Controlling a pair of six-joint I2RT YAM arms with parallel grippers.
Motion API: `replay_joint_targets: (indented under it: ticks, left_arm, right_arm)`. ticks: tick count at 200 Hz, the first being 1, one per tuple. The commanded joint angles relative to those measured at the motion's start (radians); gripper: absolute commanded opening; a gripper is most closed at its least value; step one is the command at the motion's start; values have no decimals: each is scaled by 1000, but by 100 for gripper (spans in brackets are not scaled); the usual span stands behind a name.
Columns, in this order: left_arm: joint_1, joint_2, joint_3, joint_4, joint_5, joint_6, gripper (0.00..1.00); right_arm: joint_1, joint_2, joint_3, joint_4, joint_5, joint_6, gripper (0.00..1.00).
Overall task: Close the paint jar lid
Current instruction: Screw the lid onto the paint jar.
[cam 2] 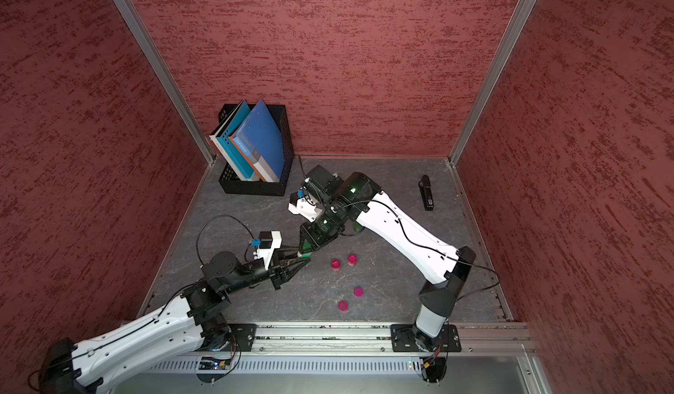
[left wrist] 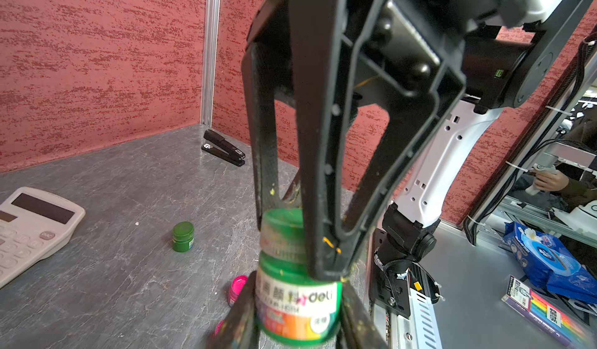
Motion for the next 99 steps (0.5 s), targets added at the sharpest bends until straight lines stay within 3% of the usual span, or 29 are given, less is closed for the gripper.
replay_joint_targets:
  ticks: [1,55,99]
  left_arm:
    - [-14,-8,43,5,-61,32,22]
    - [-129,71,115,20,-296,161,22]
    - [-232,171,140,215,-577,301,21]
  right_arm:
    - [3,-7,-7,7,-14,28,30]
    - [3,5,-75,64,-14,160,29]
    - [3,-15,-137,133,38,349,29]
